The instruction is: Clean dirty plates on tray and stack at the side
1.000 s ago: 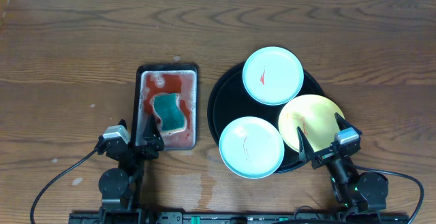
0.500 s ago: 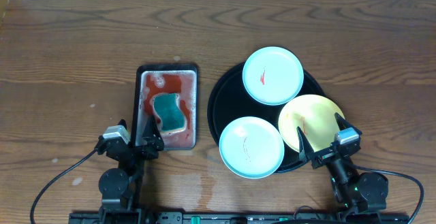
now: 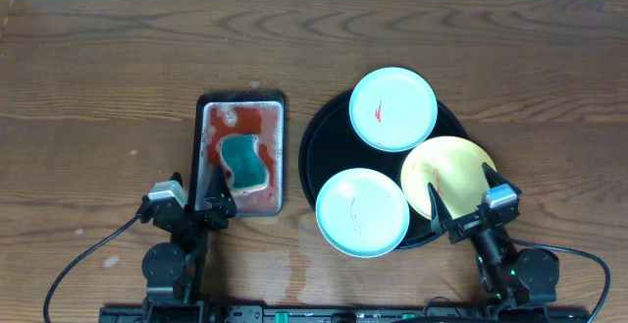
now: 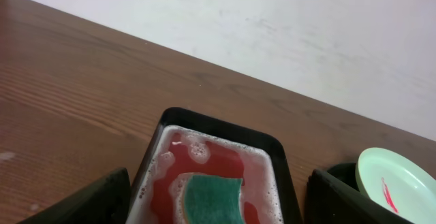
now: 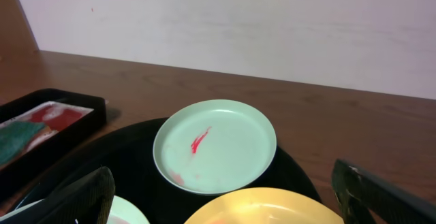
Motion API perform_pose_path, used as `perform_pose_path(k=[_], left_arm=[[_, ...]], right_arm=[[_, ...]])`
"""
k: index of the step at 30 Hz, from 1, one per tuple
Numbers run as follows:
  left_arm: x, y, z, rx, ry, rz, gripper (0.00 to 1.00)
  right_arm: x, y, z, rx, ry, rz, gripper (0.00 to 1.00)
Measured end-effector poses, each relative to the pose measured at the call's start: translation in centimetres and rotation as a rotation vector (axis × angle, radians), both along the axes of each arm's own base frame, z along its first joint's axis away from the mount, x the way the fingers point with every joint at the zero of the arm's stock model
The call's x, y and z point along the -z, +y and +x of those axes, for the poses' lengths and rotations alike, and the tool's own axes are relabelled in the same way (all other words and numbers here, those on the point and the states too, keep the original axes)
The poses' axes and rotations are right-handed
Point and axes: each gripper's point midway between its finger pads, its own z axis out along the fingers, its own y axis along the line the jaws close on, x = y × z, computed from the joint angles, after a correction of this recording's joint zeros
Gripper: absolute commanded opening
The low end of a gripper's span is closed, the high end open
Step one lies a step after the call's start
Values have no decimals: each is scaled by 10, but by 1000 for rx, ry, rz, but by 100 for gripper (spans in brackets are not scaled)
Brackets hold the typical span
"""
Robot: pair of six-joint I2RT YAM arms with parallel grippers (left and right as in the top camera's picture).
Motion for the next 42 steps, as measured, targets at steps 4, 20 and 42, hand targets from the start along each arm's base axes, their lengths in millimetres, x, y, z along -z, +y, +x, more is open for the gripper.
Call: perform_pose_path(k=[4, 20, 42], left_arm=[[0, 0, 0, 0, 0, 0, 83], [0, 0, 0, 0, 0, 0, 83], [-14, -28, -1, 163, -62, -19, 83]], right_arm=[[0, 0, 0, 0, 0, 0, 99], [0, 0, 0, 0, 0, 0, 99], [-16, 4, -2, -24, -52, -14, 99]])
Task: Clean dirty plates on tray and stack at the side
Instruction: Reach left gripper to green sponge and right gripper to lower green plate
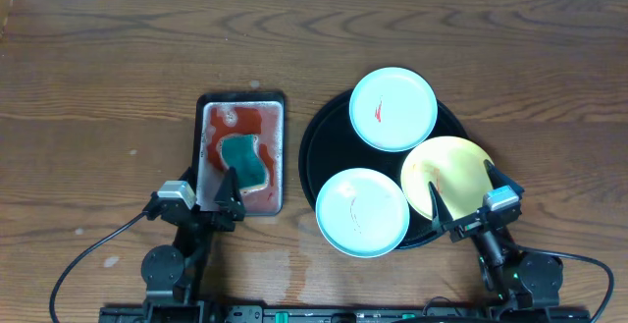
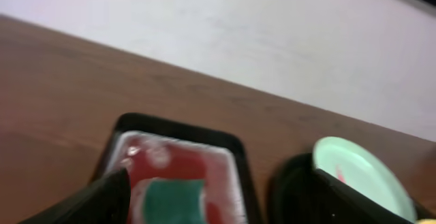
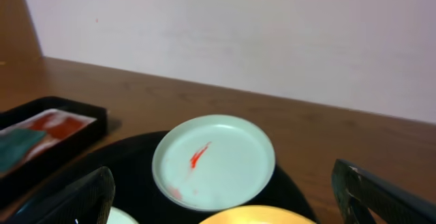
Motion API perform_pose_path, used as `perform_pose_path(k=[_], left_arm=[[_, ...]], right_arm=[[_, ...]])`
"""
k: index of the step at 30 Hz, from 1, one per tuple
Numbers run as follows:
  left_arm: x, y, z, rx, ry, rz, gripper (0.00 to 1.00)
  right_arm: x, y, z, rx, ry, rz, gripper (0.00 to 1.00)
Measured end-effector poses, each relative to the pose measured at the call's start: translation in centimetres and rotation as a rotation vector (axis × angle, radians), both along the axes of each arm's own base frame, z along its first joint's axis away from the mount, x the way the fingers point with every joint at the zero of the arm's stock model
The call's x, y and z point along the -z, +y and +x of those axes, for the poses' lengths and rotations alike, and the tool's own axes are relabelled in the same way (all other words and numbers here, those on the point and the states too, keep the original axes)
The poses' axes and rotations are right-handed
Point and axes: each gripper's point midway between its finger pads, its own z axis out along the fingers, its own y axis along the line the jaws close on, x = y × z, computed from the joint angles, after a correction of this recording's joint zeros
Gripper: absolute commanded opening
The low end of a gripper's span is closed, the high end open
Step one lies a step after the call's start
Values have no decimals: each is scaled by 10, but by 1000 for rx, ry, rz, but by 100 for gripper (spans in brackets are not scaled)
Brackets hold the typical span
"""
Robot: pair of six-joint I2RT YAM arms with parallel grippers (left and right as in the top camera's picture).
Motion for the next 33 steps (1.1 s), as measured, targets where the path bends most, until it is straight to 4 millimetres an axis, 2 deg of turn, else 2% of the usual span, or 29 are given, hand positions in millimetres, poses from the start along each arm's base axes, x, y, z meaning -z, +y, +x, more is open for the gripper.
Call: perform_pose_path(k=[3, 7, 10, 12, 15, 19, 23, 26, 27, 28, 31, 33], left_arm=[[-9, -5, -3, 27, 19, -1, 83], [-41, -8, -10, 48, 90, -3, 83], [-63, -13, -12, 76, 191, -4, 83], [-74, -16, -9, 97, 272, -6, 83], [-79, -19, -5, 111, 426, -10, 83], [-80, -21, 0, 126, 653, -20, 83], [-78, -21, 7, 127, 799, -25, 83], [-71, -22, 10, 130, 862, -32, 83], [-67, -23, 8, 135, 886, -37, 83], [-62, -24, 5, 141, 916, -42, 83], [-54, -25, 1, 148, 964, -48, 83], [-53, -25, 0, 148, 976, -49, 83]], right_arm=[[-16, 4, -6, -27, 43, 6, 99], [-62, 9, -12, -60, 118, 8, 99], [-93, 12, -8, -73, 224, 8, 99], [-103, 13, -2, -76, 329, 8, 99], [-112, 15, 11, -78, 497, 4, 99], [-114, 17, 31, -79, 691, -6, 99], [-109, 22, 53, -95, 784, 1, 99], [-98, 28, 60, -122, 850, 39, 99], [-93, 30, 60, -128, 879, 52, 96], [-88, 31, 61, -130, 907, 60, 86], [-68, 34, 55, -132, 1021, 81, 79], [-52, 36, 49, -138, 1095, 79, 66]])
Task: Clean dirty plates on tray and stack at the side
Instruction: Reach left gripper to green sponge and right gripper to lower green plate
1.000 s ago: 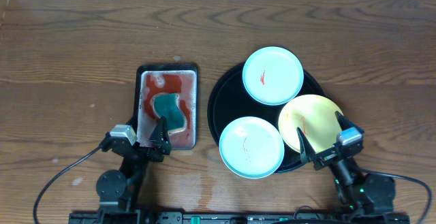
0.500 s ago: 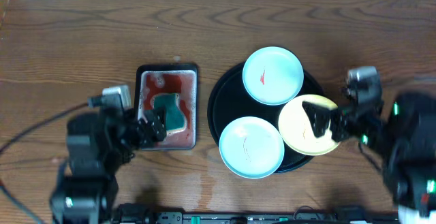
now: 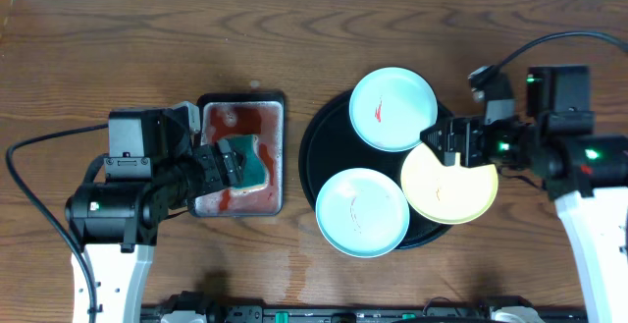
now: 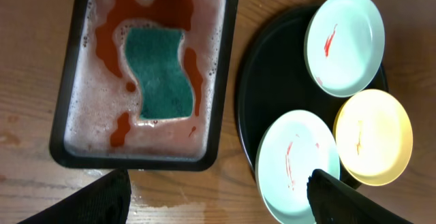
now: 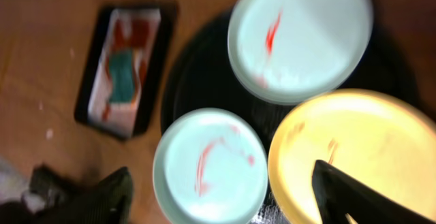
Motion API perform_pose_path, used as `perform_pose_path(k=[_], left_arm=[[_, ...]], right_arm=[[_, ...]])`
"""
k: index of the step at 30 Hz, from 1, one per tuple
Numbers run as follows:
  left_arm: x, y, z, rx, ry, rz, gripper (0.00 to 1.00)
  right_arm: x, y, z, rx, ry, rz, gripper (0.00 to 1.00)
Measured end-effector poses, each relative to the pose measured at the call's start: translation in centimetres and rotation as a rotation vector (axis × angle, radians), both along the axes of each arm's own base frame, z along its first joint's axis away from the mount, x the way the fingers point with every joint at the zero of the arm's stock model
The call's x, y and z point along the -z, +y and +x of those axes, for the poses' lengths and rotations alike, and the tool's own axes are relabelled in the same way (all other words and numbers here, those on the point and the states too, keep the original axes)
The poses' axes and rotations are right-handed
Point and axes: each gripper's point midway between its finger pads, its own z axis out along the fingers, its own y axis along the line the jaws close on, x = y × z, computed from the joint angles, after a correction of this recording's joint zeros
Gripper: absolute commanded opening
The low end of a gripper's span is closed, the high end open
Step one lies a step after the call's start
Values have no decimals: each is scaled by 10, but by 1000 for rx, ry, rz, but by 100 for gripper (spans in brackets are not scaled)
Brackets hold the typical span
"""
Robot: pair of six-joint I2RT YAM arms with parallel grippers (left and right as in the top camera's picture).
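Three dirty plates lie on a round black tray (image 3: 324, 156): a mint plate (image 3: 392, 108) with a red smear at the back, a second mint plate (image 3: 362, 212) with red streaks in front, and a yellow plate (image 3: 448, 190) at the right. A green sponge (image 4: 158, 71) lies in a black basin (image 4: 228, 67) of red soapy water. My left gripper (image 3: 224, 163) hovers open above the basin, its fingers (image 4: 102, 197) wide apart. Above the yellow plate's back edge my right gripper (image 3: 449, 144) is open and empty, its fingers (image 5: 347, 197) spread.
The basin (image 3: 201, 107) stands just left of the tray on a brown wooden table (image 3: 98, 58). A wet patch (image 4: 170, 197) marks the wood in front of the basin. Cables trail from both arms toward the table's edges.
Both arms have risen from the table's front edge. The left gripper now hangs over the basin and the right over the yellow plate, both looking down. Both stay open.
Both arms sat low at the front edge, open, facing the back wall. A moment later they had shifted slightly, still low. Now they are raised over the basin and the tray. The plates and sponge lie where they were.
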Motion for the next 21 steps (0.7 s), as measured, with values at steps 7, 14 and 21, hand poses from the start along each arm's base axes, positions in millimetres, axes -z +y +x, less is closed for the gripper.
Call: perform_pose_path(k=[7, 14, 21], left_arm=[[7, -1, -7, 6, 53, -2, 83], [10, -3, -10, 28, 66, 9, 83], [8, -1, -5, 35, 38, 26, 83]], right_arm=[[111, 24, -48, -80, 407, -55, 50], [171, 24, -96, -31, 639, -176, 38], [207, 24, -96, 64, 607, -204, 23]])
